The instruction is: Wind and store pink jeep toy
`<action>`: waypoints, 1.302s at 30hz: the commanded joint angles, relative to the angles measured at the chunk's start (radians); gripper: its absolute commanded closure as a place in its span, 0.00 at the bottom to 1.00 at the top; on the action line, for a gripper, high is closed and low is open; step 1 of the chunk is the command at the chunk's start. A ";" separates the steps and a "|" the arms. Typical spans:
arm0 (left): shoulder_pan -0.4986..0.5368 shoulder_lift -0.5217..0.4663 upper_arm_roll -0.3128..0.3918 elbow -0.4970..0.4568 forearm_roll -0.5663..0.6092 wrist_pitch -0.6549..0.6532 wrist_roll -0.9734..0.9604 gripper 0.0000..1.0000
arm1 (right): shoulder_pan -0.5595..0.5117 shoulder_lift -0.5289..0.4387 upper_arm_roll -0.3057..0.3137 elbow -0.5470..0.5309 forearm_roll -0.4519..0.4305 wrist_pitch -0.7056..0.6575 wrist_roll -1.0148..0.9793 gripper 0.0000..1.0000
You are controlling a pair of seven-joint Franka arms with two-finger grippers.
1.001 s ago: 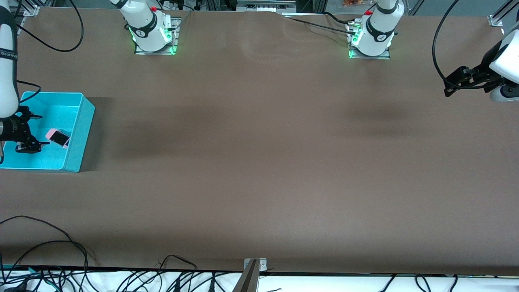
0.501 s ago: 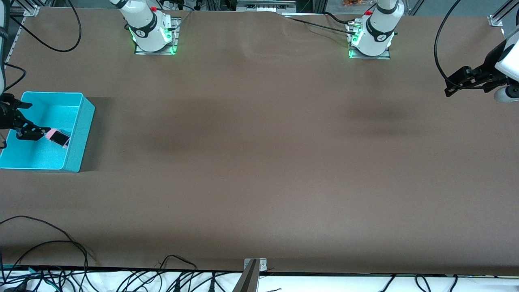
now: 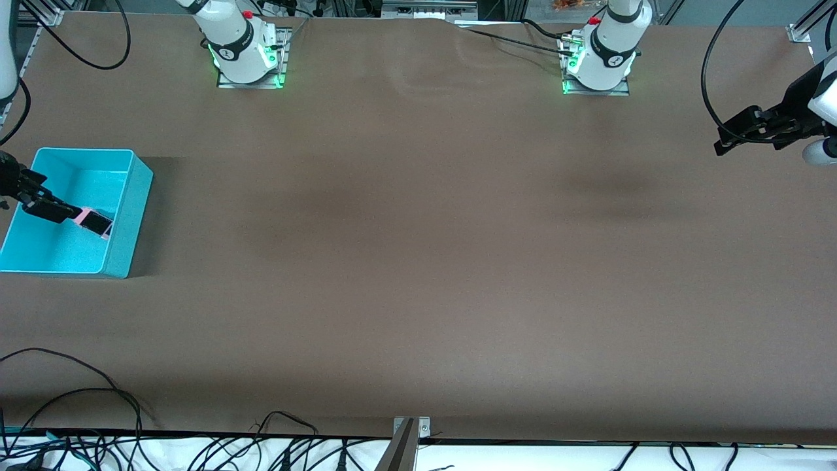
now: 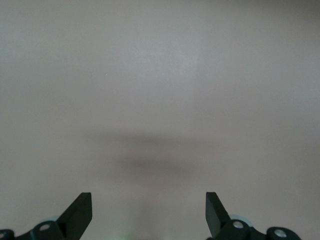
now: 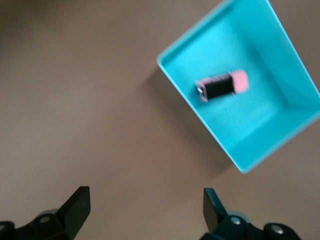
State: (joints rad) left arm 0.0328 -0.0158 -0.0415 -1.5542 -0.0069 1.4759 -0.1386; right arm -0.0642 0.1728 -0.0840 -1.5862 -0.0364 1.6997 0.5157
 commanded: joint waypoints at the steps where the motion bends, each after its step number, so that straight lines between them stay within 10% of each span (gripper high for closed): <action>1: 0.015 0.007 -0.003 0.026 -0.033 -0.032 0.014 0.00 | 0.043 -0.194 -0.002 -0.241 0.003 0.169 -0.089 0.00; 17: 0.015 0.005 -0.008 0.029 -0.036 -0.063 0.014 0.00 | 0.142 -0.228 -0.002 -0.120 -0.003 -0.164 -0.473 0.00; 39: 0.015 0.005 -0.006 0.031 -0.036 -0.065 0.005 0.00 | 0.063 -0.204 0.046 -0.077 0.043 -0.193 -0.480 0.00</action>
State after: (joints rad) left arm 0.0374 -0.0159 -0.0437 -1.5506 -0.0205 1.4362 -0.1386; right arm 0.0563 -0.0418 -0.0751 -1.6939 -0.0151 1.5261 0.0627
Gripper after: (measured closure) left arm 0.000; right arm 0.000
